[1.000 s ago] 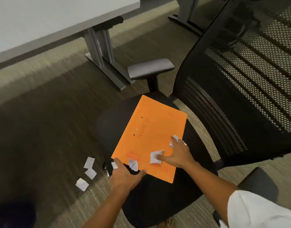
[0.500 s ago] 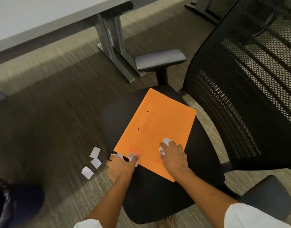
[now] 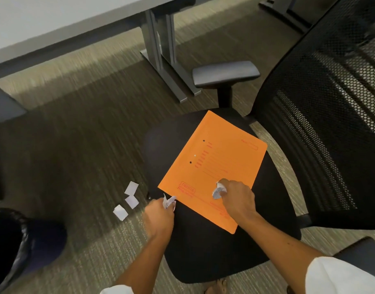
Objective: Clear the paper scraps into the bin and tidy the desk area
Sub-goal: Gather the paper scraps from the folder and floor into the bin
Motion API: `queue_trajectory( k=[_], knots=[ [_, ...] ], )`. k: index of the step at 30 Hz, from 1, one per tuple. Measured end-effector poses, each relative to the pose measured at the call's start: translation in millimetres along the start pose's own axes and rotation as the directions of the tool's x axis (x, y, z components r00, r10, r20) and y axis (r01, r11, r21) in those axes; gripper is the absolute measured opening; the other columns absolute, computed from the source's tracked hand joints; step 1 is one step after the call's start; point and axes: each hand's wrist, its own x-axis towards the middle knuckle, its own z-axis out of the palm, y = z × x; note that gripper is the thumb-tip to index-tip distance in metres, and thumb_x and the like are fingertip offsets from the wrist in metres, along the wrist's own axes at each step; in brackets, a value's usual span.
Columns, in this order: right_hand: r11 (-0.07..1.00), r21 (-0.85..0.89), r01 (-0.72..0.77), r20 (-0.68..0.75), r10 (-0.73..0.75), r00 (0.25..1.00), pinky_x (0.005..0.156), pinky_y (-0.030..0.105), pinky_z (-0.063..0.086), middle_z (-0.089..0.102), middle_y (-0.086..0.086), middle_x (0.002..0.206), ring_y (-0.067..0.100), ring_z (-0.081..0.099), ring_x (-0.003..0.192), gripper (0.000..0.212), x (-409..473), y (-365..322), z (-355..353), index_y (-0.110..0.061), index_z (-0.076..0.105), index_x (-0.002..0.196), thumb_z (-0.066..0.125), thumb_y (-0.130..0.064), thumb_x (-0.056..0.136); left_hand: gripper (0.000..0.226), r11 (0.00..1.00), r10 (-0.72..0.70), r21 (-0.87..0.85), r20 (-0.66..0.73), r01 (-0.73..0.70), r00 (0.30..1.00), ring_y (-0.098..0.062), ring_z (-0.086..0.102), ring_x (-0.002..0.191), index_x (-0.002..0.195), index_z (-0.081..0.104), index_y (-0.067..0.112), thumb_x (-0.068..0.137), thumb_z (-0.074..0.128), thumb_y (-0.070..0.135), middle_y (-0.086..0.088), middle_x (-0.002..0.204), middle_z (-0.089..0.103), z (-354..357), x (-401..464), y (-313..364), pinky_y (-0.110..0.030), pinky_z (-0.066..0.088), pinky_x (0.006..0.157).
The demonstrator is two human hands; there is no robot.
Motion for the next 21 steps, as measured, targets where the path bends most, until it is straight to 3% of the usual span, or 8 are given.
queue_trajectory(
  k=[3, 5, 9, 15, 18, 21],
  knots=[
    [0.997, 0.056, -0.061, -0.012, 0.062, 0.998, 0.061, 0.030, 0.047, 0.070, 0.001, 0.094, 0.021, 0.066, 0.084, 0.022, 3, -2, -5, -0.027, 0.064, 0.115, 0.059, -0.031, 0.095, 0.029, 0.996, 0.035, 0.079, 0.001, -0.035, 0.999, -0.019, 0.053, 0.060, 0.074, 0.067, 0.013, 0.089, 0.066, 0.038, -0.001, 0.066, 0.058, -3, -1, -1, -0.030, 0.044, 0.057],
    [0.983, 0.142, -0.112, -0.033, 0.118, 0.992, 0.062, 0.029, 0.044, 0.070, 0.001, 0.093, 0.020, 0.064, 0.083, 0.020, 4, -4, -8, -0.027, 0.066, 0.113, 0.061, -0.032, 0.093, 0.026, 0.996, 0.034, 0.077, 0.003, -0.034, 0.999, -0.021, 0.060, 0.063, 0.074, 0.067, 0.015, 0.089, 0.067, 0.036, -0.004, 0.069, 0.065, -6, 0, -4, -0.031, 0.048, 0.057],
    [0.957, 0.255, -0.139, -0.077, 0.163, 0.984, 0.075, 0.036, 0.054, 0.071, 0.004, 0.097, 0.025, 0.066, 0.091, 0.023, 7, -15, -11, -0.022, 0.068, 0.111, 0.068, -0.031, 0.089, 0.022, 1.000, 0.009, -0.022, -0.011, -0.009, 1.000, -0.027, 0.068, 0.070, 0.080, 0.071, 0.013, 0.088, 0.069, 0.033, -0.009, 0.074, 0.070, -18, 6, -12, -0.032, 0.052, 0.059],
    [0.951, 0.299, -0.074, -0.132, 0.118, 0.984, 0.086, 0.042, 0.052, 0.072, 0.010, 0.105, 0.033, 0.065, 0.098, 0.036, 4, -88, 1, -0.020, 0.067, 0.120, 0.072, -0.030, 0.086, 0.032, 0.979, -0.150, -0.155, -0.102, 0.134, 0.983, -0.029, 0.070, 0.084, 0.110, 0.068, 0.019, 0.082, 0.076, 0.031, -0.010, 0.091, 0.074, -54, 18, -77, -0.033, 0.052, 0.066],
    [0.954, 0.301, 0.013, -0.161, 0.037, 0.986, 0.074, 0.038, 0.049, 0.073, 0.014, 0.095, 0.038, 0.063, 0.089, 0.030, -6, -141, 18, -0.022, 0.069, 0.114, 0.071, -0.029, 0.084, 0.032, 0.951, -0.254, -0.214, -0.133, 0.222, 0.958, -0.030, 0.069, 0.081, 0.105, 0.066, 0.020, 0.079, 0.079, 0.033, -0.010, 0.089, 0.073, -79, 27, -130, -0.030, 0.047, 0.062],
    [0.950, 0.285, 0.129, -0.142, -0.091, 0.986, 0.068, 0.035, 0.048, 0.074, 0.010, 0.086, 0.034, 0.065, 0.081, 0.026, -22, -211, 41, -0.022, 0.070, 0.109, 0.071, -0.028, 0.084, 0.029, 0.891, -0.391, -0.308, -0.146, 0.334, 0.909, -0.031, 0.066, 0.078, 0.099, 0.064, 0.018, 0.078, 0.078, 0.033, -0.009, 0.086, 0.071, -113, 36, -203, -0.031, 0.046, 0.062]
  ],
)
